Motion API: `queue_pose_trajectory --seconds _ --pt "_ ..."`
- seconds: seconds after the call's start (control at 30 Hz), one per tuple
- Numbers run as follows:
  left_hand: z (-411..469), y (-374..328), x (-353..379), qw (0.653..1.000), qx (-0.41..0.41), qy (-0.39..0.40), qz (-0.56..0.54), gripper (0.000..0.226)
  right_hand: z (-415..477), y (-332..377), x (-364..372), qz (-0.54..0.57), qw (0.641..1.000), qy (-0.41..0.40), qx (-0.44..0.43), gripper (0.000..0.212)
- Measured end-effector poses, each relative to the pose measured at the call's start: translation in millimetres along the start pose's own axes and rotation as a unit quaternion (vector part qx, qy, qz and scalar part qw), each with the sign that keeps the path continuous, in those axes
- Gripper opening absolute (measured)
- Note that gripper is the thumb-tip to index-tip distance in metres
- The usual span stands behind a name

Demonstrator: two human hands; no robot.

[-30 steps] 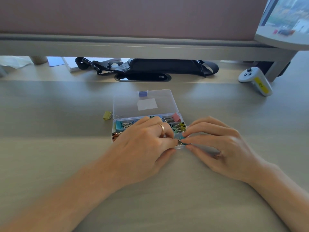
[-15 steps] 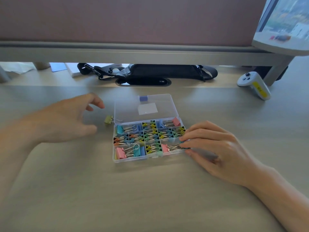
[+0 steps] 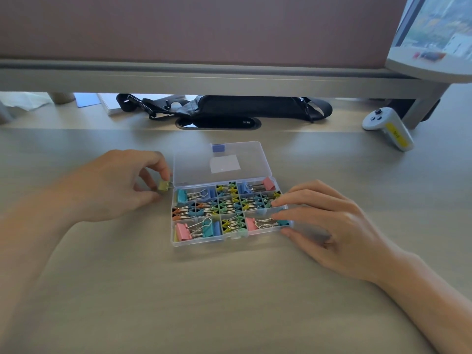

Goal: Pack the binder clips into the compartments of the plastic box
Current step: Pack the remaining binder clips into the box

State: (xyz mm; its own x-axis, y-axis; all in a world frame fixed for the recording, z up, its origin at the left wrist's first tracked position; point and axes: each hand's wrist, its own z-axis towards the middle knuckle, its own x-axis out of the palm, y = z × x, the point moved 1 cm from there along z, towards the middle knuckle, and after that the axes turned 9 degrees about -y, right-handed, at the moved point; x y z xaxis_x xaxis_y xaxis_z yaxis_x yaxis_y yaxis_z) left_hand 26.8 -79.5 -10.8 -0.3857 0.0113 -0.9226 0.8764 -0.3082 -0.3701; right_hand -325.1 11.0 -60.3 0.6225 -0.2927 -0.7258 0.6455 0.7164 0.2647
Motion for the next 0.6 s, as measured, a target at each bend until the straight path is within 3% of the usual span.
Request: queue_pose_trajectory --seconds 0.4,0.6 --pt "-0.9 -2.4 -5.6 0.998 0.032 -0.046 0.02 0.019 1.3 0.1 1.9 0.005 1.0 0.012 0.002 0.018" --pt "-1.3 -20.3 -9.6 0.988 0.077 -0.135 -0.024 0.024 2.2 0.6 2.7 0.007 1.0 0.013 0.007 0.02"
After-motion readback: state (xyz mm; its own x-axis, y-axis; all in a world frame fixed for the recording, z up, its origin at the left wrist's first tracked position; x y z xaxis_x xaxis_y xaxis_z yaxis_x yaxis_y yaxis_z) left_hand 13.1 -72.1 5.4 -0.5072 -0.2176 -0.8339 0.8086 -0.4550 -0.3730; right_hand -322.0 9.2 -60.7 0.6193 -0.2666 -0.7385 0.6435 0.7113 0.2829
